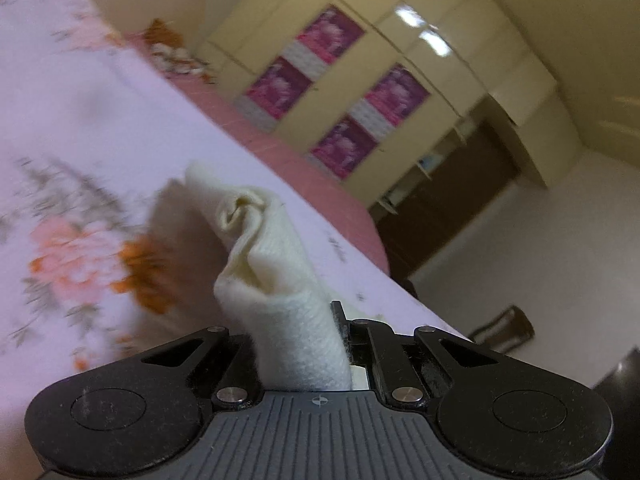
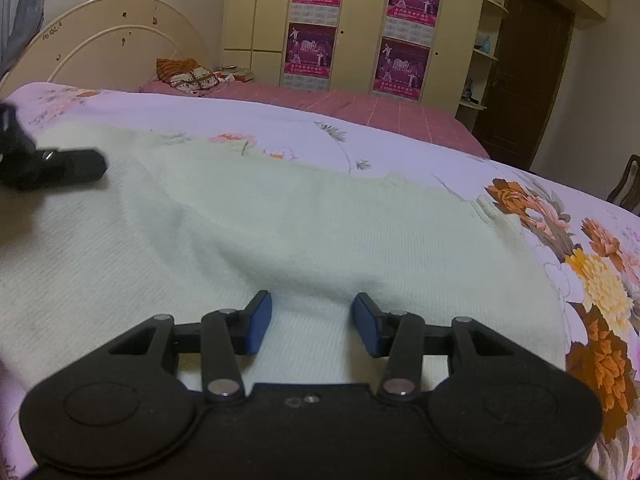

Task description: Fold small clothes

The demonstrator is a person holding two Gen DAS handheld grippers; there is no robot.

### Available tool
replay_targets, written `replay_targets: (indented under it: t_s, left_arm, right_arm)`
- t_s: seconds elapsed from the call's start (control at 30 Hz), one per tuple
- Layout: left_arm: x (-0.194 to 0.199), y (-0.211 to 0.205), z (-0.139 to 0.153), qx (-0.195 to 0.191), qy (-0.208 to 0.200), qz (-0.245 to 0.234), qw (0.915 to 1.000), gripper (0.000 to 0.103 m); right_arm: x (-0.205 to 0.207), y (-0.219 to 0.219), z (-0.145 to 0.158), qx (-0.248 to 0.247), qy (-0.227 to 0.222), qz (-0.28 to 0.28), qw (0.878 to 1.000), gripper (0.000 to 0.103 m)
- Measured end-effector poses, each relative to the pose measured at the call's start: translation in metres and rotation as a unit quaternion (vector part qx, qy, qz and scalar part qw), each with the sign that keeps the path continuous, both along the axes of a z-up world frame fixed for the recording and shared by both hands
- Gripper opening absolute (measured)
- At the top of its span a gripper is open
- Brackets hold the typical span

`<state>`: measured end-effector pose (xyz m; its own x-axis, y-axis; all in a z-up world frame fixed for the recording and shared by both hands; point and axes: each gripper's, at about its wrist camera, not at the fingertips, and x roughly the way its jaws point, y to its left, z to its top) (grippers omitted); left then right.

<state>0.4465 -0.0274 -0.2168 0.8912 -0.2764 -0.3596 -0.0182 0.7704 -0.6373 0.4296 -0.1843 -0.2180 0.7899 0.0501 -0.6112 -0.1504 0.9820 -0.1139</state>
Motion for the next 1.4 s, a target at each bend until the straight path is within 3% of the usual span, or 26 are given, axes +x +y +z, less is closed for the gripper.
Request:
replay_targets:
  t_s: [0.23, 0.37, 0.53, 0.63, 0.67, 0.77, 0.8, 0.9, 1.07, 1.27, 1.4]
  left_arm:
    - [0.026, -0.041, 0.028, 0.046, -0.012, -0.103, 0.9935, 0.007]
    - [0.039, -0.074, 0.031, 0.06, 0.004, -0.166, 0.9844, 0.007]
    - [0.049, -0.108, 0.029, 0.092, 0.04, -0.212, 0.972, 0.008]
    - [0.052, -0.113, 0.033, 0.104, 0.057, -0.214, 0.9696, 0.01]
    - [0.054, -0.117, 0.036, 0.109, 0.058, -0.216, 0.9684, 0.018]
    - [0.042, -0.121, 0.048, 0.107, 0.056, -0.227, 0.9665, 0.061]
    - [0.039, -0.122, 0.052, 0.108, 0.05, -0.228, 0.9665, 0.063]
    - [0.027, -0.127, 0.063, 0.104, 0.039, -0.239, 0.9645, 0.063]
    - [0.005, -0.106, 0.074, 0.093, 0.038, -0.212, 0.972, 0.063]
    - [0.001, -0.058, 0.062, 0.118, 0.049, -0.147, 0.9808, 0.064]
    - [0.004, -0.049, 0.043, 0.152, 0.072, -0.132, 0.9769, 0.064]
  right_arm:
    - [-0.001, -0.009, 0.004, 0.029, 0.001, 0.003, 1.0, 0.047]
    - [-0.007, -0.035, 0.011, 0.074, 0.007, -0.001, 0.997, 0.044]
    - [-0.028, -0.074, 0.017, 0.09, 0.014, -0.038, 0.995, 0.045]
    - [-0.04, -0.096, 0.018, 0.105, 0.025, -0.057, 0.993, 0.045]
    - [-0.043, -0.102, 0.018, 0.11, 0.029, -0.062, 0.992, 0.045]
    - [-0.053, -0.113, 0.02, 0.13, 0.035, -0.071, 0.988, 0.045]
    - [-0.057, -0.117, 0.021, 0.136, 0.036, -0.076, 0.987, 0.046]
    - [-0.068, -0.123, 0.022, 0.138, 0.042, -0.084, 0.986, 0.046]
    - [-0.084, -0.131, 0.031, 0.132, 0.042, -0.086, 0.987, 0.049]
    - [-0.104, -0.137, 0.048, 0.137, 0.034, -0.091, 0.986, 0.055]
    - [-0.109, -0.132, 0.06, 0.138, 0.021, -0.082, 0.987, 0.058]
